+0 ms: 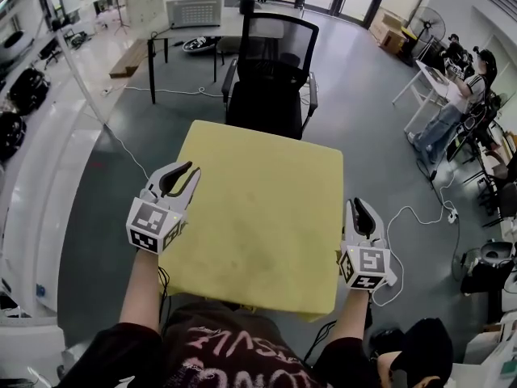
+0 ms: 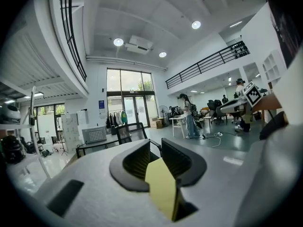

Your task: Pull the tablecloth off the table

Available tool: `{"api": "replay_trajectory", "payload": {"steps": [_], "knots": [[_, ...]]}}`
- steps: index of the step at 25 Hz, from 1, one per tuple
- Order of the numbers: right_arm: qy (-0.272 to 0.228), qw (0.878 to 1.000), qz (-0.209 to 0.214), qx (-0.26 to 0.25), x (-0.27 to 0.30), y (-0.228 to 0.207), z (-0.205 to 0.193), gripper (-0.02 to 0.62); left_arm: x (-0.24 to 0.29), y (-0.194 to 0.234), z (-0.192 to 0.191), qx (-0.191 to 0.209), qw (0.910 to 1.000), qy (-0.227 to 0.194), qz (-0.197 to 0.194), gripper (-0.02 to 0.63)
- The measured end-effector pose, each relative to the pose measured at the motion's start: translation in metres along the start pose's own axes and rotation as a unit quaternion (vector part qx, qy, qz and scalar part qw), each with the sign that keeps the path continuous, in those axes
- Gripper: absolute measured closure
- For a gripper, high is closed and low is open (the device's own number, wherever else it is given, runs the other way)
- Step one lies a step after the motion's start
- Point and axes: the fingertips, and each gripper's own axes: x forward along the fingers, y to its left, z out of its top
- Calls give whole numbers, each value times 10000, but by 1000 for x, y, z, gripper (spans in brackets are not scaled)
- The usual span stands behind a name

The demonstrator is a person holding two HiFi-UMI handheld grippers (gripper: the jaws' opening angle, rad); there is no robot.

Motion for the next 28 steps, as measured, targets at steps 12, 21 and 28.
{"api": "replay_trajectory", "payload": {"steps": [12, 21, 28], "knots": [[247, 9964, 519, -616, 1, 6, -2, 492, 1, -3, -5, 450, 9979, 312, -358, 523], [813, 9778, 1450, -1279, 3, 22, -18, 489, 7, -20, -27, 1397, 9763, 1074, -1260, 523], [1463, 9426, 2428, -1768, 4, 49, -51, 463, 9, -36, -70, 1934, 9400, 1869, -2098, 523]]}}
